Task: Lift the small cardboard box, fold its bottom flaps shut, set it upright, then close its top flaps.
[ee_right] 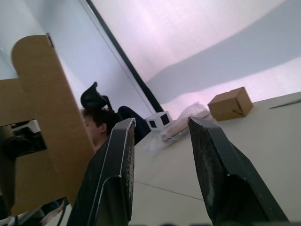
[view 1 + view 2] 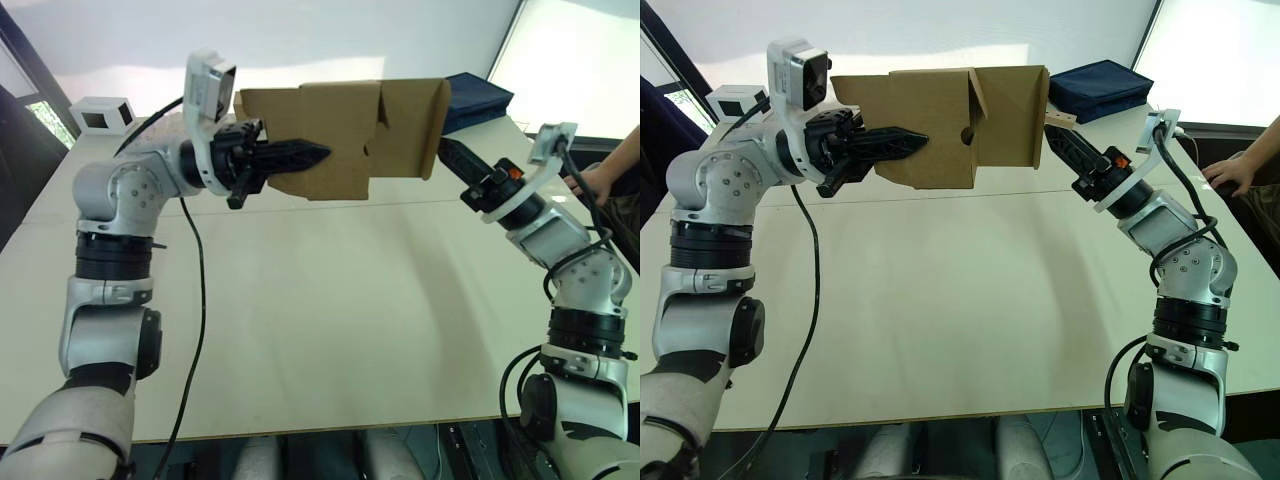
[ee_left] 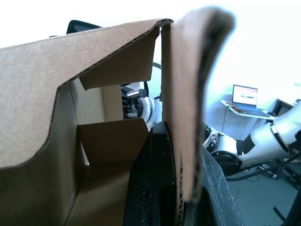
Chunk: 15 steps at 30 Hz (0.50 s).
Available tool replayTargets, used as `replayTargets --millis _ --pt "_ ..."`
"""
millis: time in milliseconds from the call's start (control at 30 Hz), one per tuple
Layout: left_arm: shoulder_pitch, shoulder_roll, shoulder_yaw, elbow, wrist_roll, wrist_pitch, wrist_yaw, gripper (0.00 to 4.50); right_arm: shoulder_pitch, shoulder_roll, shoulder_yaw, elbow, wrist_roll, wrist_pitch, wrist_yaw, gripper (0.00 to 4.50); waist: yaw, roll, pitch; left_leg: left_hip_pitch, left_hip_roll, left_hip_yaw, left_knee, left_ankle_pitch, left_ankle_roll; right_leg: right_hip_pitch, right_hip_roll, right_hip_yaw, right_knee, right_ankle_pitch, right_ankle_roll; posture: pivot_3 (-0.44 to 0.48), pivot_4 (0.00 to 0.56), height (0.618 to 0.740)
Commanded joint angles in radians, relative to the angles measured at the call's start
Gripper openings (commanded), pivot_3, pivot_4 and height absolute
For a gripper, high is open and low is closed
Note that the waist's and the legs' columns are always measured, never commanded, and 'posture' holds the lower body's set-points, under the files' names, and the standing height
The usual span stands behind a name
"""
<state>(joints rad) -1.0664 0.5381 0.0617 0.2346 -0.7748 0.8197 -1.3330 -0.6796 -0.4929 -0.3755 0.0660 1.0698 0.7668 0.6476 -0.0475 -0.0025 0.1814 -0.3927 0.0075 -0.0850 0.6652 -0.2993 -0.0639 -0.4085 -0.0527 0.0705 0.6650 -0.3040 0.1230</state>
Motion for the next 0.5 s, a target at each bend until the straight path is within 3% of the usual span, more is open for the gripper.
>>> replayTargets --millis 33,500 --pt "-0.031 0.002 0.023 -0.002 -0.009 -0.012 -0.004 0.00 -0.012 0.014 -0.016 -0.108 0.092 0.046 -0.011 1.79 0.001 0.000 0.000 0.000 0.000 0.000 0.000 0.000 0.000 0.000 0.000 0.000 0.000 0.000 0.000 0.000 0.150 0.740" --pt "-0.051 -0.005 0.025 0.050 0.001 -0.023 0.005 0.00 0.042 0.077 0.008 -0.264 0.248 0.097 -0.117 1.79 0.001 0.000 0.000 0.000 0.000 0.000 0.000 0.000 0.000 0.000 0.000 0.000 0.000 0.000 0.000 0.000 0.150 0.740"
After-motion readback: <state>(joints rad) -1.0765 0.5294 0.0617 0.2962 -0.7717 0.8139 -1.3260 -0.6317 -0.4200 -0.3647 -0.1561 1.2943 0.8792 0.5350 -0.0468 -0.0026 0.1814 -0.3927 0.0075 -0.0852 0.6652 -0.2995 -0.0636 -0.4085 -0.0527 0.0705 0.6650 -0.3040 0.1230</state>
